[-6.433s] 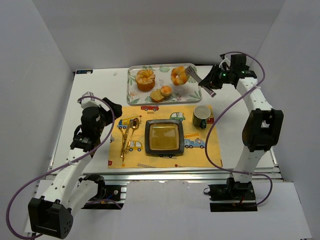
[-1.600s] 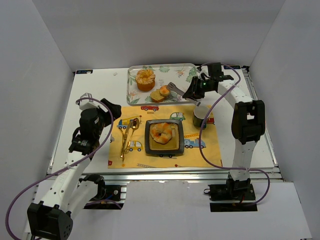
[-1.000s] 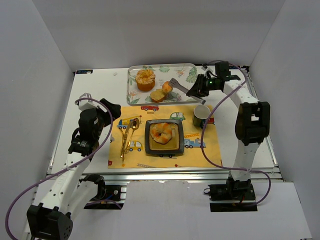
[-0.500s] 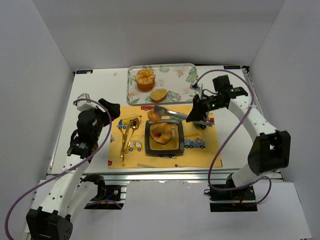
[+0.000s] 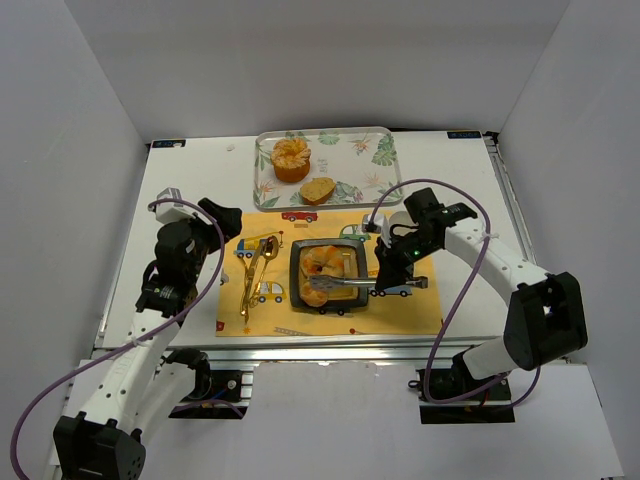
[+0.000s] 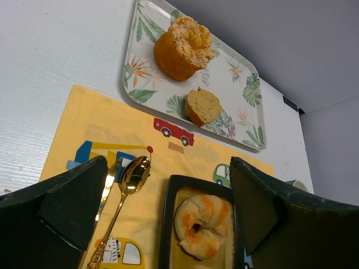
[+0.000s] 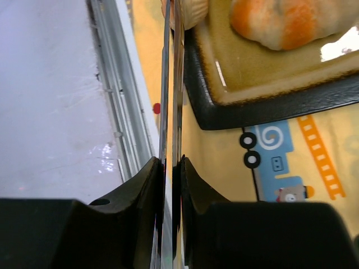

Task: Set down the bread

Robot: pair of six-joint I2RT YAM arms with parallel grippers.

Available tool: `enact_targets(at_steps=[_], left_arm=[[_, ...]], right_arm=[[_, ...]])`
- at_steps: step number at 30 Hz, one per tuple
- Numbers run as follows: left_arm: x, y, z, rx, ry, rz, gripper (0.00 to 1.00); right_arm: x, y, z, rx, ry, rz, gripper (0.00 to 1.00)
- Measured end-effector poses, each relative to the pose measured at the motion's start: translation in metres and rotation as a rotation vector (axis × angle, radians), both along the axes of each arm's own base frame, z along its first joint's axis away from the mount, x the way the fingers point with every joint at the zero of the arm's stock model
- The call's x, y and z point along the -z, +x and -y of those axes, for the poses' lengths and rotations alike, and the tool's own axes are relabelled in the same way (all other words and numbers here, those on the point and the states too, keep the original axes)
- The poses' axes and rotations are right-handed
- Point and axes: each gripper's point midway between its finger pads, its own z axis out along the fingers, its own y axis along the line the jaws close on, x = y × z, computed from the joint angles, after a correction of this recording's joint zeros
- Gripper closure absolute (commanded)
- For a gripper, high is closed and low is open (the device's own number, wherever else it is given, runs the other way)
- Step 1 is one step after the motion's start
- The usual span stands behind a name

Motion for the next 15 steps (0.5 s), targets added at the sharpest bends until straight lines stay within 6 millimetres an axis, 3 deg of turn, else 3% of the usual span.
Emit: enact_targets(at_steps=[8,15], left_arm=[[-0.003,0.001,0.0,0.0,-0.004,0.01,0.02],[-0.003,0.001,0.0,0.0,-0.004,0.011,0.02]], right_arm=[[0.004,0.016,0.0,0.022,-0.02,0.069,0.69],[0.003,0.024,-0.002,0.035,-0.016,0.096,0.58]])
